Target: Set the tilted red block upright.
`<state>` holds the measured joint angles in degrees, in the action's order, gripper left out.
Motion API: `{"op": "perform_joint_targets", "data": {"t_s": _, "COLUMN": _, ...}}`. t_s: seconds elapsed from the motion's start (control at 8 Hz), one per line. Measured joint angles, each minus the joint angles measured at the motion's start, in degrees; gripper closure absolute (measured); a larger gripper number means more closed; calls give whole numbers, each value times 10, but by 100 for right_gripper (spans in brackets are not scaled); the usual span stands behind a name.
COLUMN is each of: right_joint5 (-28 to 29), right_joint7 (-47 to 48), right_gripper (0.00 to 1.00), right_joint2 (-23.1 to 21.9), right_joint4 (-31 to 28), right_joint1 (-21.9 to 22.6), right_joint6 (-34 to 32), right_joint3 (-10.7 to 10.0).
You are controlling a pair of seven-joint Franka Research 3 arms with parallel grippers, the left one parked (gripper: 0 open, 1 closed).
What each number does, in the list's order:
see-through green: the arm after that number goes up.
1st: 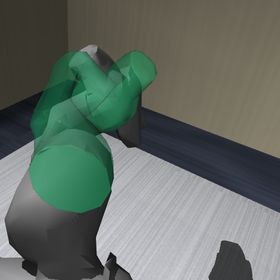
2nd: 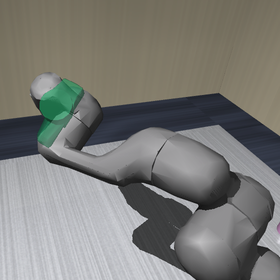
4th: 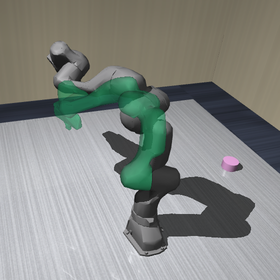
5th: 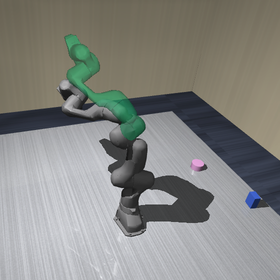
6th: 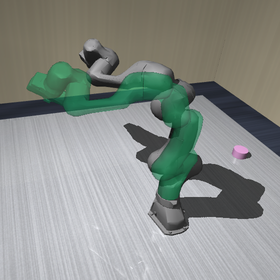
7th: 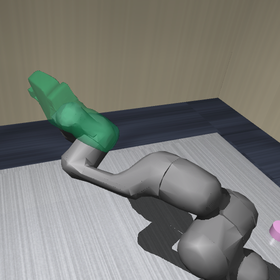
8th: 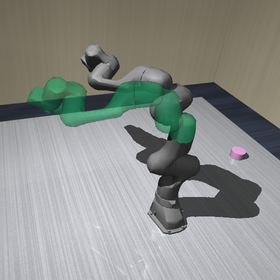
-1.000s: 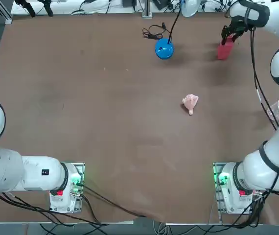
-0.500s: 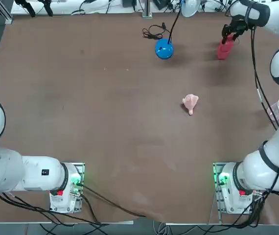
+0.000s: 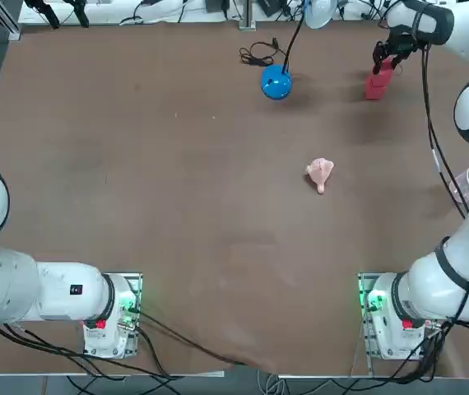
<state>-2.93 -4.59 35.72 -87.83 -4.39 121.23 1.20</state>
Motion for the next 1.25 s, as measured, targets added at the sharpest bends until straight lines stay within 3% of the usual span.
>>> {"op": "perform_joint_targets", "data": {"t_s": 0.88, "right_joint5": 0, "right_joint7": 0, "right_gripper": 31, "right_joint2": 5, "right_joint4": 1, "right_joint1": 0, "right_joint6": 0, "right_joint3": 0}}
{"op": "perform_joint_targets", "data": {"t_s": 1.12, "right_joint5": 0, "right_joint7": 0, "right_gripper": 2, "right_joint2": 8, "right_joint4": 1, "right_joint1": 0, "right_joint6": 0, "right_joint3": 0}}
{"op": "perform_joint_targets", "data": {"t_s": 1.25, "right_joint5": 0, "right_joint7": 0, "right_gripper": 0, "right_joint2": 8, "right_joint4": 1, "right_joint1": 0, "right_joint6": 0, "right_joint3": 0}}
